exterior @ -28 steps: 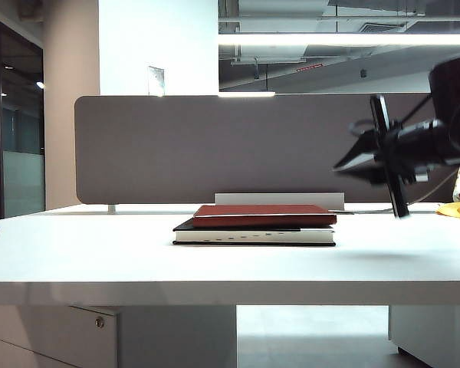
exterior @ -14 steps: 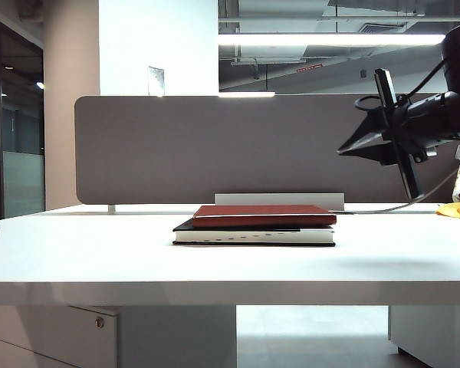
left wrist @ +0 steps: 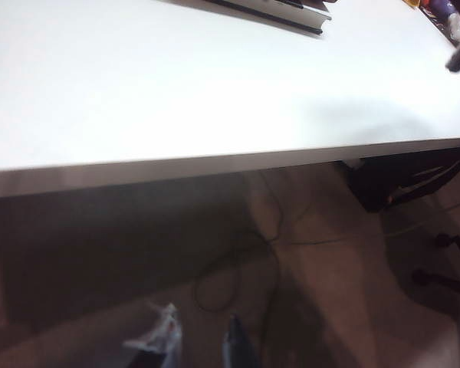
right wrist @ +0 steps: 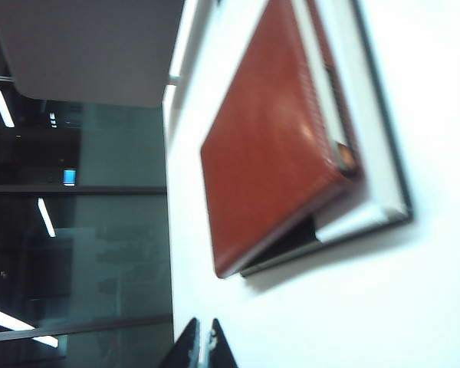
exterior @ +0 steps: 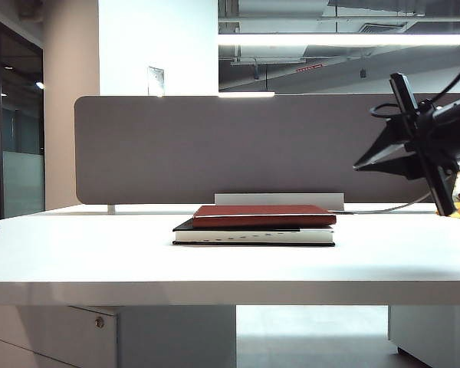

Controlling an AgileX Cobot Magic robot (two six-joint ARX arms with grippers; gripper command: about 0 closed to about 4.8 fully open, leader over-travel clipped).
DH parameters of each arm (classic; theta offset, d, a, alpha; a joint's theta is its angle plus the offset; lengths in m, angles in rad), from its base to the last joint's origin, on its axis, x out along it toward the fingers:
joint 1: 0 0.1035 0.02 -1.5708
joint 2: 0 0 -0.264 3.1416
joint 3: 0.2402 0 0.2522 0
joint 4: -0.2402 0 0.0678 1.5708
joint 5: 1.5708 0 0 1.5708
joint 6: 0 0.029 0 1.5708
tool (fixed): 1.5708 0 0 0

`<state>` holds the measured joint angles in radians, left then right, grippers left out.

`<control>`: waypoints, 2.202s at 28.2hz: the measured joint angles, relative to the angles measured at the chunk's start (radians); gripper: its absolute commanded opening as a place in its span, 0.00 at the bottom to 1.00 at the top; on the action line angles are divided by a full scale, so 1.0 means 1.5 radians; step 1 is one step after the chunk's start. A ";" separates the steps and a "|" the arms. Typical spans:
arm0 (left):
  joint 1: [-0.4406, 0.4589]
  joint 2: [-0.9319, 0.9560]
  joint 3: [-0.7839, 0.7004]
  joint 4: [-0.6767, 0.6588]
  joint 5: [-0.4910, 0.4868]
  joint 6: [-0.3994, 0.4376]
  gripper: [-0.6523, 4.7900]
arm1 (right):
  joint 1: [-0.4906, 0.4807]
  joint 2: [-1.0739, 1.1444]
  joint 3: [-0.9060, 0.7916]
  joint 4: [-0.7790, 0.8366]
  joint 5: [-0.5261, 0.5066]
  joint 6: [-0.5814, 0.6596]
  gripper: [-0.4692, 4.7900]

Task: Pick up the red book and place it on top of the black book.

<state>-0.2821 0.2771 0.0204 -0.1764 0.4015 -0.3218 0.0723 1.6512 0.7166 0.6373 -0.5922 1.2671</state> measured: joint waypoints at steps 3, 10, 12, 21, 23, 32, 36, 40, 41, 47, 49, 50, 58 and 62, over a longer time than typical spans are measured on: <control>0.000 0.000 0.000 0.000 0.001 0.000 0.27 | 0.000 -0.018 -0.028 0.001 0.009 -0.006 0.13; 0.000 0.000 0.000 0.000 0.005 0.000 0.27 | 0.000 -0.075 -0.092 0.000 0.017 -0.032 0.13; 0.000 0.000 0.000 0.000 0.005 0.000 0.27 | 0.000 -0.100 -0.112 0.000 0.024 -0.037 0.13; 0.000 0.000 0.000 0.000 0.007 0.000 0.27 | 0.000 -0.219 -0.224 0.001 0.056 -0.041 0.13; 0.000 0.000 0.000 0.000 0.007 0.001 0.27 | 0.000 -0.239 -0.242 0.001 0.060 -0.041 0.13; 0.000 0.000 0.000 0.000 0.010 0.002 0.27 | 0.000 -0.335 -0.328 0.001 0.069 -0.041 0.13; 0.000 0.000 0.000 0.000 0.011 0.002 0.27 | 0.000 -0.384 -0.363 0.000 0.076 -0.039 0.12; 0.000 0.000 0.000 0.000 0.011 0.002 0.27 | 0.000 -0.435 -0.396 -0.008 0.080 -0.036 0.12; 0.000 0.000 0.000 0.000 0.011 0.002 0.27 | 0.000 -0.444 -0.401 -0.015 0.081 -0.037 0.12; 0.000 0.000 0.000 0.000 0.012 0.002 0.27 | 0.000 -0.497 -0.436 -0.035 0.081 -0.038 0.12; 0.000 0.000 0.000 0.000 0.012 0.002 0.27 | 0.000 -0.513 -0.447 -0.035 0.081 -0.038 0.12; 0.000 0.000 0.000 0.000 0.012 0.002 0.27 | 0.000 -0.520 -0.450 -0.040 0.081 -0.038 0.12; 0.000 0.000 0.000 0.000 0.012 0.002 0.27 | 0.000 -0.596 -0.455 -0.107 0.083 -0.053 0.12; 0.000 0.000 0.000 0.000 0.012 0.002 0.27 | 0.000 -0.634 -0.455 -0.170 0.089 -0.072 0.12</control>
<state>-0.2821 0.2771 0.0204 -0.1764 0.4191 -0.3187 0.0727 0.7002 0.0338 0.3828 -0.4591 1.1595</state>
